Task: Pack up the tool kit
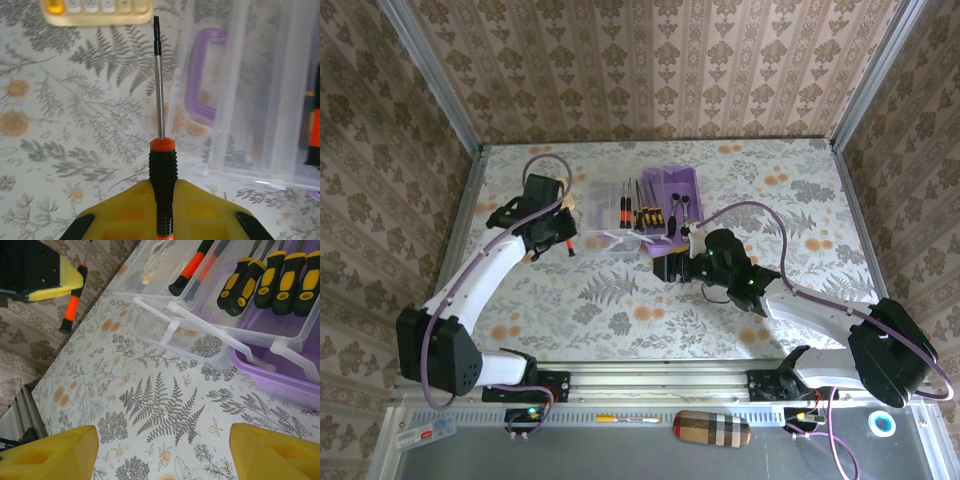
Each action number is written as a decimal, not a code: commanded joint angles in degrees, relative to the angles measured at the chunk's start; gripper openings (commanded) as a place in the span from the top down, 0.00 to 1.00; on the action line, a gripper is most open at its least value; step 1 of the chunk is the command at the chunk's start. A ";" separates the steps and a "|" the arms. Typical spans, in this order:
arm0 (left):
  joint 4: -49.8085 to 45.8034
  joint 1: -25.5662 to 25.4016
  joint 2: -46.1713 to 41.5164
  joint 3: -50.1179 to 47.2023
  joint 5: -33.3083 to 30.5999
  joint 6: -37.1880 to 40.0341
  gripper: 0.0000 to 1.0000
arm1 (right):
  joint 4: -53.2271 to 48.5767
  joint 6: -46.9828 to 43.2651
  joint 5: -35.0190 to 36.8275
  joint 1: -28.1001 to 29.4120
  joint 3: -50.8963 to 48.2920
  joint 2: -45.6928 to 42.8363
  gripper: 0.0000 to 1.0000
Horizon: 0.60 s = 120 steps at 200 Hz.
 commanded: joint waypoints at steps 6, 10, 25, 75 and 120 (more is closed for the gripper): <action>-3.10 -2.16 3.88 6.44 -0.83 3.37 0.88 | -1.67 -1.02 2.73 -0.01 -0.05 0.11 0.29; -3.30 -2.48 4.50 7.32 -0.92 3.64 0.88 | -1.85 -1.11 2.93 0.05 0.02 0.13 0.29; -4.17 -3.64 6.85 10.70 -1.09 4.54 0.88 | -2.23 -1.11 3.66 0.06 0.06 0.29 0.29; -5.79 -7.64 13.01 19.35 -1.28 6.56 0.88 | -2.77 -1.29 5.07 -0.03 0.07 0.17 0.28; -7.05 -9.41 17.77 25.07 -1.23 8.26 0.88 | -2.95 -1.37 5.34 -0.04 0.18 0.37 0.28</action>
